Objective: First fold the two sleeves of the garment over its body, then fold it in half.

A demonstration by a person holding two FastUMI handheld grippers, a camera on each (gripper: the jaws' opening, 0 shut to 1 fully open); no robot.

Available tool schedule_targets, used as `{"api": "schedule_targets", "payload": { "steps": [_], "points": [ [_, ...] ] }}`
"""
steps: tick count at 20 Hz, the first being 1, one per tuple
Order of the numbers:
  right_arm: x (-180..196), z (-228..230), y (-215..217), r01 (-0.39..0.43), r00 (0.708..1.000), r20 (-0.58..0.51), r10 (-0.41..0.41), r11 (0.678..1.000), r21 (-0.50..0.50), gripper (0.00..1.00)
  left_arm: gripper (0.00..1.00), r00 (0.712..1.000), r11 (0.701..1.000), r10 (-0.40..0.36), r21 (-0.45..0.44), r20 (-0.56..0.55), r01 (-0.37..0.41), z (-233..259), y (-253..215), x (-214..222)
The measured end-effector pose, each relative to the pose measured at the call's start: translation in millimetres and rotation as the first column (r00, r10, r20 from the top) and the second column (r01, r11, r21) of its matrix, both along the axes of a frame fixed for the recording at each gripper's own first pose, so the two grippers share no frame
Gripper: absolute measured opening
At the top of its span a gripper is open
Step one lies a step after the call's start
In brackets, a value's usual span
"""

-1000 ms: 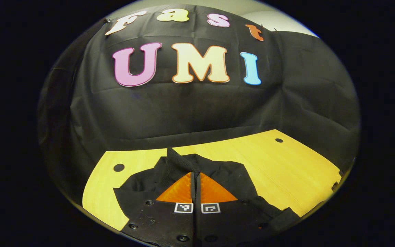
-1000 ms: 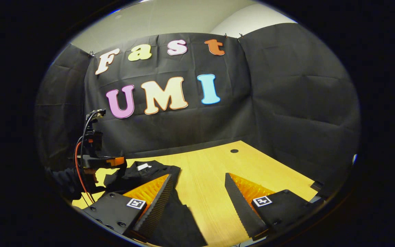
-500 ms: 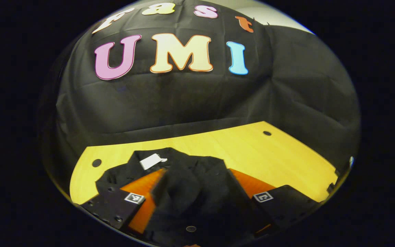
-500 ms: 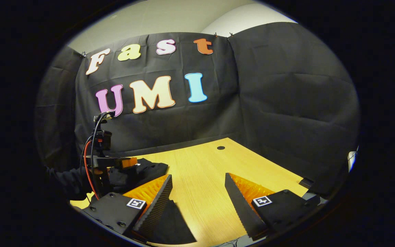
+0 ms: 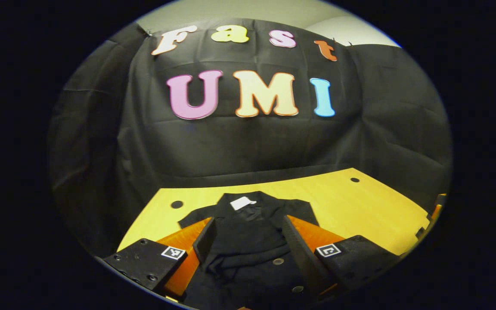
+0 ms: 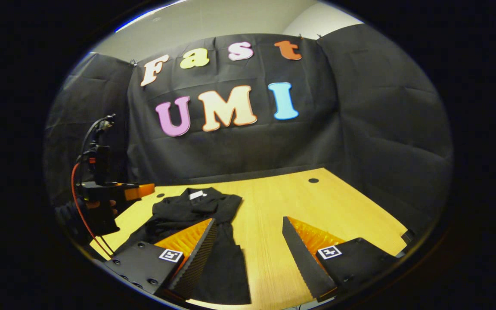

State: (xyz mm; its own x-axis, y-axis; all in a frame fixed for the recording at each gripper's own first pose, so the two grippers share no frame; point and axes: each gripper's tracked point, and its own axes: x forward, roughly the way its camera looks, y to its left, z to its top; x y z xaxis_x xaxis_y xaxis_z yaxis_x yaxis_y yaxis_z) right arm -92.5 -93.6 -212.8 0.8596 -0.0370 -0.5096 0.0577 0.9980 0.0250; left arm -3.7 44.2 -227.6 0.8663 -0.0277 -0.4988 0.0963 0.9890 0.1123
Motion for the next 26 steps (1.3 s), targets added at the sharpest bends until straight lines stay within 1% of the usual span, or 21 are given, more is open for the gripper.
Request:
{"api": "schedule_targets", "payload": {
  "steps": [1,4,8,11,12,13,15,17,18,19,21,22,25,26],
  "points": [
    [-2.0,-1.4,5.9,-0.013,1.000,-0.001,0.013,1.000,0.003,0.97,0.94,1.000,1.000,0.020,0.011,-0.009,-0.020,-1.9,12.0,-15.8],
    [-8.1,-22.0,17.8,-0.043,0.998,-0.051,0.042,0.999,-0.021,0.98,0.94,0.996,0.997,0.074,0.042,-0.047,-0.072,-3.3,46.8,-56.2],
    [-27.7,-52.2,28.5,-0.029,0.991,-0.130,0.024,0.999,-0.034,0.97,0.94,0.984,0.992,0.122,0.058,-0.127,-0.115,-14.8,81.0,-108.2],
    [-46.2,-79.7,29.7,-0.013,0.977,-0.213,0.001,0.998,-0.054,0.97,0.94,0.966,0.987,0.155,0.067,-0.205,-0.144,-40.1,104.0,-144.8],
    [-53.2,-89.3,31.1,-0.010,0.971,-0.239,-0.003,0.999,-0.051,0.94,0.94,0.958,0.986,0.164,0.073,-0.233,-0.151,-49.7,110.5,-155.5],
    [-58.9,-97.3,32.1,-0.007,0.964,-0.265,-0.006,0.999,-0.050,0.98,0.94,0.950,0.984,0.173,0.078,-0.260,-0.158,-57.8,116.2,-165.1],
    [-70.1,-114.6,33.0,-0.008,0.947,-0.322,-0.010,0.998,-0.056,0.97,0.94,0.930,0.981,0.192,0.084,-0.313,-0.174,-73.9,125.0,-183.9],
    [-81.4,-129.2,32.5,-0.015,0.927,-0.374,-0.009,0.998,-0.062,0.98,0.95,0.902,0.979,0.202,0.082,-0.380,-0.185,-90.4,129.6,-204.5],
    [-87.7,-136.4,33.0,-0.017,0.916,-0.400,-0.009,0.998,-0.062,0.93,0.95,0.888,0.978,0.210,0.089,-0.409,-0.191,-96.5,131.6,-214.3],
    [-93.0,-143.0,32.3,-0.018,0.905,-0.426,-0.009,0.998,-0.059,0.93,0.95,0.879,0.976,0.218,0.093,-0.424,-0.197,-102.7,133.7,-220.5],
    [-101.9,-153.2,28.9,-0.017,0.885,-0.465,-0.016,0.998,-0.066,0.93,0.95,0.864,0.974,0.226,0.091,-0.449,-0.207,-110.9,134.8,-231.6],
    [-105.6,-159.4,26.8,-0.019,0.874,-0.486,-0.019,0.997,-0.072,0.98,0.96,0.859,0.973,0.229,0.091,-0.458,-0.210,-114.2,135.4,-236.0],
    [-117.9,-175.6,22.9,-0.027,0.840,-0.542,-0.030,0.995,-0.097,0.98,0.96,0.843,0.973,0.229,0.096,-0.487,-0.209,-127.5,136.5,-247.7],
    [-122.6,-179.9,22.8,-0.029,0.830,-0.556,-0.032,0.994,-0.102,0.94,0.95,0.835,0.974,0.227,0.098,-0.502,-0.206,-134.4,135.7,-253.1]
  ]
}}
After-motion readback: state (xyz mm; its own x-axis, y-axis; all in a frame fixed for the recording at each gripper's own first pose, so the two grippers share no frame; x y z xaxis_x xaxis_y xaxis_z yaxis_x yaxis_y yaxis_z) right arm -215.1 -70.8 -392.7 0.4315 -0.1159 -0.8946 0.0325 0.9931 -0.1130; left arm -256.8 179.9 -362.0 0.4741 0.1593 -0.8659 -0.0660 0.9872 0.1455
